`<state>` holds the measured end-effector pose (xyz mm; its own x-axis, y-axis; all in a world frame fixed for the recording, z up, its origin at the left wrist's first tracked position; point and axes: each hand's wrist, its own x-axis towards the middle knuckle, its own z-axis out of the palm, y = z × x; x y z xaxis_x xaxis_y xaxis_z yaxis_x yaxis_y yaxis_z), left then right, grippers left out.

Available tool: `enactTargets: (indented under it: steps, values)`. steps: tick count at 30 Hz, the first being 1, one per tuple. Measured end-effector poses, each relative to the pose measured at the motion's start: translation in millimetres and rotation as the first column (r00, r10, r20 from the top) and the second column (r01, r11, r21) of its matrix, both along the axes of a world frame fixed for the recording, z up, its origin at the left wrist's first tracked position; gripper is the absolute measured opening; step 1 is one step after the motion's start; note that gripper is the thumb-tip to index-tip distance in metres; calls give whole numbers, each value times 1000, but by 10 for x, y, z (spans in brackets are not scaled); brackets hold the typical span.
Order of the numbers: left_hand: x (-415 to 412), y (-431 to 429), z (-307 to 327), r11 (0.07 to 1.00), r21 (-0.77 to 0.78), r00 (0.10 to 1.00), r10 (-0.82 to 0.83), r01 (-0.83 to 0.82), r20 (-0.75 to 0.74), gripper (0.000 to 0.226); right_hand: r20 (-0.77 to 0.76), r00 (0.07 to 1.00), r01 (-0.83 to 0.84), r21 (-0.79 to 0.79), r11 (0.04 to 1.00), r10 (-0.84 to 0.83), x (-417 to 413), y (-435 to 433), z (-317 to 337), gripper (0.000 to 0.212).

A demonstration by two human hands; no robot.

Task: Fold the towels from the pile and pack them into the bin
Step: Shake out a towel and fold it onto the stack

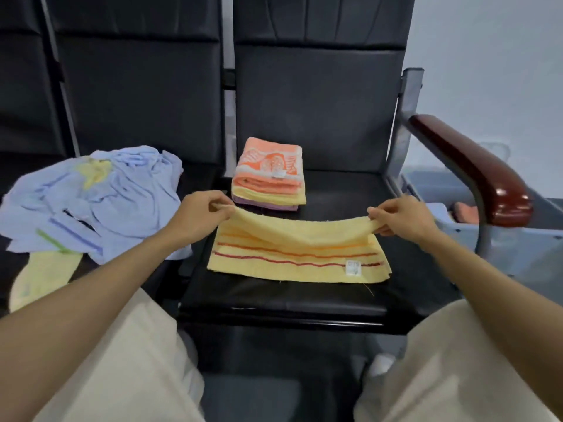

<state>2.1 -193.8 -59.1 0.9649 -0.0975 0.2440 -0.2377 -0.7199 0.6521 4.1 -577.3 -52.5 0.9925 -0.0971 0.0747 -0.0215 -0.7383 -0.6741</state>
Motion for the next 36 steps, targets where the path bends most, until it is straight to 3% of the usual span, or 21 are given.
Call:
enactTargets:
  steps: [2, 5, 10, 13, 16, 20, 23, 26, 30, 33, 36]
  values:
    - [-101, 39, -121, 995, 93, 999, -43, 42, 17, 15, -29, 999, -40, -65, 997, 38, -43, -34, -94, 6]
    - [-204, 70, -160, 968, 198, 988, -158, 154, 3, 8, -62, 994, -104, -172, 979, 95, -95, -66, -88, 5]
    - [-255, 209, -126, 961, 221, 986, -168, 166, -7, 9, -135, 972, -212, -147, 966, 193, -200, -77, 9, 1]
    - [-240, 234, -178, 933, 292, 975, -180, 210, -128, 16, -211, 948, -278, -183, 943, 238, -208, -69, -15, 3]
    - [-204, 197, -239, 886, 352, 932, -194, 301, -306, 13, -293, 920, -355, -335, 873, 262, -196, -49, -106, 7]
    - [-220, 125, -254, 915, 251, 906, -211, 315, -368, 13, -370, 895, -389, -380, 840, 247, -197, -57, -198, 9]
    - [-192, 133, -254, 950, 220, 938, -145, 221, -316, 16, -299, 932, -326, -434, 840, 207, -143, -67, -236, 4]
    - [-67, 114, -359, 961, 275, 982, 44, 8, -184, 8, -182, 981, -143, -462, 875, 64, -38, -69, -322, 19]
    - [80, 91, -512, 941, 303, 917, 247, -150, -312, 49, -290, 950, -60, -534, 844, -116, 77, -23, -512, 41]
    - [133, 84, -555, 940, 311, 874, 265, -140, -408, 71, -323, 933, -25, -497, 868, -158, 183, 66, -588, 59]
    - [129, 16, -557, 951, 293, 872, 226, -100, -434, 43, -359, 909, 41, -424, 905, -210, 234, 80, -577, 67]
